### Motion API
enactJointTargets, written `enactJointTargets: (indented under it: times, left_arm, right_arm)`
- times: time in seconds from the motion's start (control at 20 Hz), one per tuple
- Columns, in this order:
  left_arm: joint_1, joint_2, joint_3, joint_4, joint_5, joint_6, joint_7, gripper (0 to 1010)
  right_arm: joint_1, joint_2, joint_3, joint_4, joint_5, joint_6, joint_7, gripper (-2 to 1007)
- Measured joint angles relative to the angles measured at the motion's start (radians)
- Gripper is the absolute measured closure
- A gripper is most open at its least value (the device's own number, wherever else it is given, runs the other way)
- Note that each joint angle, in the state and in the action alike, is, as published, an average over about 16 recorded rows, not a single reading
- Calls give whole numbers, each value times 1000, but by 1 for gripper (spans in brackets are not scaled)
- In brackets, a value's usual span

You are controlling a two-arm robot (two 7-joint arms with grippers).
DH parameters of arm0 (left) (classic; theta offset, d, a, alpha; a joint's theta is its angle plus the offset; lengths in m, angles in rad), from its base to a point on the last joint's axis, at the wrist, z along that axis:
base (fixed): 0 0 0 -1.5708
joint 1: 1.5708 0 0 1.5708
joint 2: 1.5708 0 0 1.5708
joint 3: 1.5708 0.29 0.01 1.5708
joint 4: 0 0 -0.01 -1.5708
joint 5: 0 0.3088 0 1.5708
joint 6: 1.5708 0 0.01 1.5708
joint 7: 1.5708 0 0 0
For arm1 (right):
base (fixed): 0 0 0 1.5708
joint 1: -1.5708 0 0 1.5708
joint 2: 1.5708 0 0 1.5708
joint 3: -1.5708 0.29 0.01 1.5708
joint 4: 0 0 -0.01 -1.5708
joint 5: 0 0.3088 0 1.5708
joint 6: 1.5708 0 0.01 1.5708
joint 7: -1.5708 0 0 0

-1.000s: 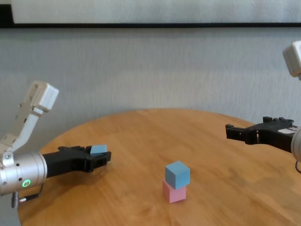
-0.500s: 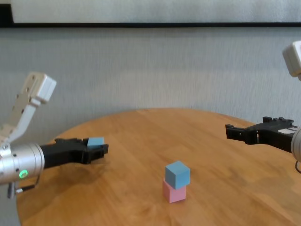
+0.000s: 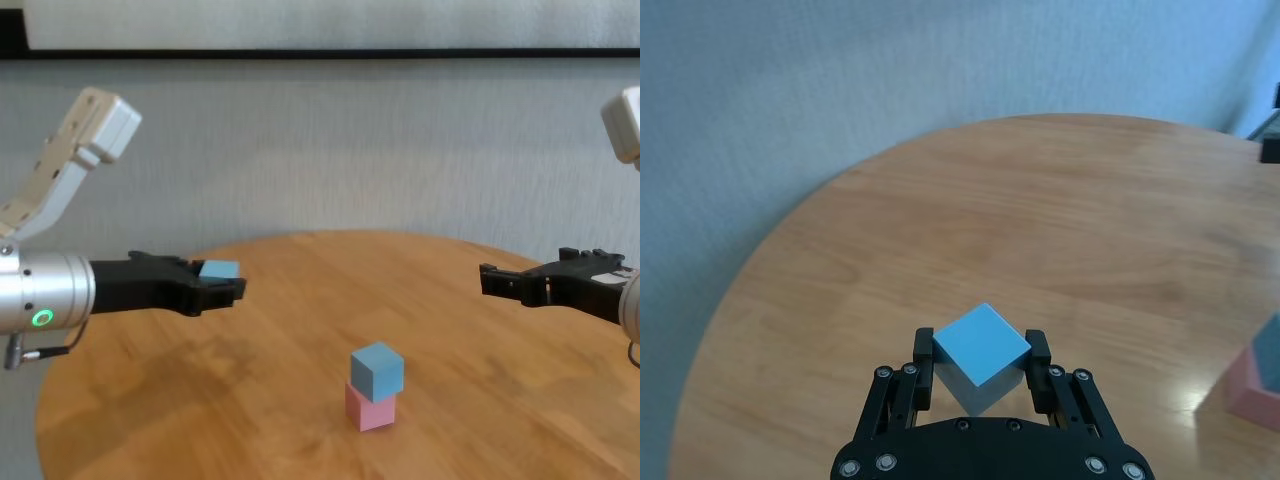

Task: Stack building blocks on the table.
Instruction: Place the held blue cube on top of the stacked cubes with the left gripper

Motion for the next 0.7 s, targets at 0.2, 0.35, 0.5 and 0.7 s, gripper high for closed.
enactJointTargets:
  times: [0.2,0.35,0.5,0.7]
  left_arm:
    - [19,8,14,-69,6,42,-20,450]
    - [29,6,26,-99,6,58,-37,450]
    - [37,2,39,-117,4,67,-49,450]
    - [46,0,53,-140,0,75,-56,450]
  right_arm:
    - [0,0,0,0,0,0,0,0]
    - [0,0,0,0,0,0,0,0]
    - [0,0,0,0,0,0,0,0]
    - [0,0,0,0,0,0,0,0]
